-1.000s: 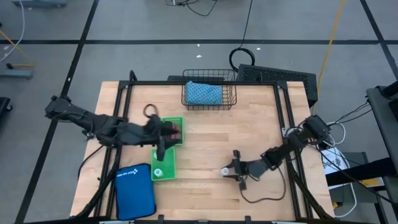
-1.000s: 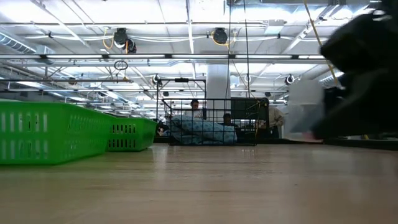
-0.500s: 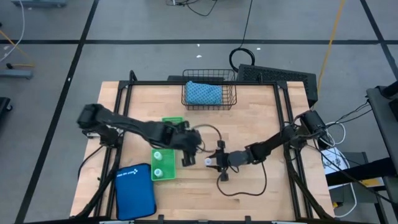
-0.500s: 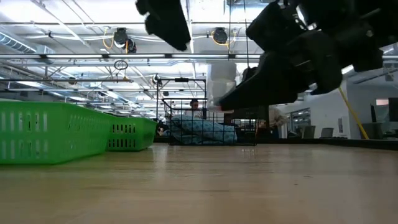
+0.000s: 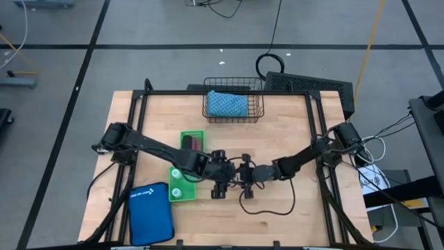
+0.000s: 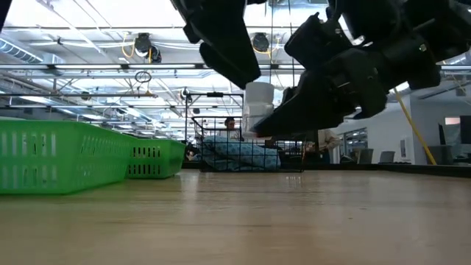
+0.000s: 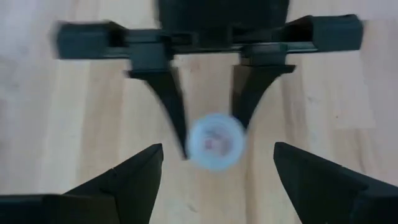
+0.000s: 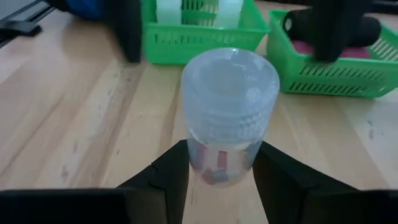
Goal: Pick & Place Medicine items
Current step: Put the white pill bottle into the bottom green bin
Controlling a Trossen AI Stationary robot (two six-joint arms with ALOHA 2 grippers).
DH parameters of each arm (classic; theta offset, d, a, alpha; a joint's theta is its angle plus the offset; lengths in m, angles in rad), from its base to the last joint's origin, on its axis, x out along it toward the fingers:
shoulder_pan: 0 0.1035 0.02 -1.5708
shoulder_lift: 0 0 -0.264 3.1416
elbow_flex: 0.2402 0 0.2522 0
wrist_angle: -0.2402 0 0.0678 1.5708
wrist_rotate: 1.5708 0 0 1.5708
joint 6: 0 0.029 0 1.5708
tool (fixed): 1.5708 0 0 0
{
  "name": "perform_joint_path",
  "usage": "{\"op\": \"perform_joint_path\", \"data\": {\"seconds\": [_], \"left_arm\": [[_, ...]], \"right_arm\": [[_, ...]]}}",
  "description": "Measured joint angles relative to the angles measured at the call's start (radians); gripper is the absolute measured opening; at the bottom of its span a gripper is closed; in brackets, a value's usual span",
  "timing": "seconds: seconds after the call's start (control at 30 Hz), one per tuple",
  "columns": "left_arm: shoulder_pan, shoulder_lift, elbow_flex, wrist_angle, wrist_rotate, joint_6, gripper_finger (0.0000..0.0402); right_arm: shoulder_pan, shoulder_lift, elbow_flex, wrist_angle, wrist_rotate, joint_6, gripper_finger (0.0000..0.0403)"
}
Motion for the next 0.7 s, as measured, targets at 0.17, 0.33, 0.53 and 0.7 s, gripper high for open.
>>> {"op": "perform_joint_path", "data": {"seconds": [0.17, 0.33, 0.53, 0.7], "left_arm": [[0.013, 0.02, 0.001, 0.003, 0.025, -0.052, 0.031], [0.03, 0.029, 0.0, 0.05, 0.029, -0.063, 0.0293], [0.033, 0.049, -0.001, 0.055, 0.041, -0.056, 0.0273], [0.041, 0.052, 0.0, 0.064, 0.067, -0.06, 0.0254]], "right_arm": [[-0.006, 0.0, 0.0, 0.002, -0.001, -0.004, 0.0144], [-0.006, 0.0, 0.0, -0.007, -0.002, -0.005, 0.0148], [-0.005, 0.0, 0.0, 0.0, -0.003, -0.005, 0.0146], [-0.005, 0.0, 0.0, 0.001, -0.003, -0.005, 0.0146]]}}
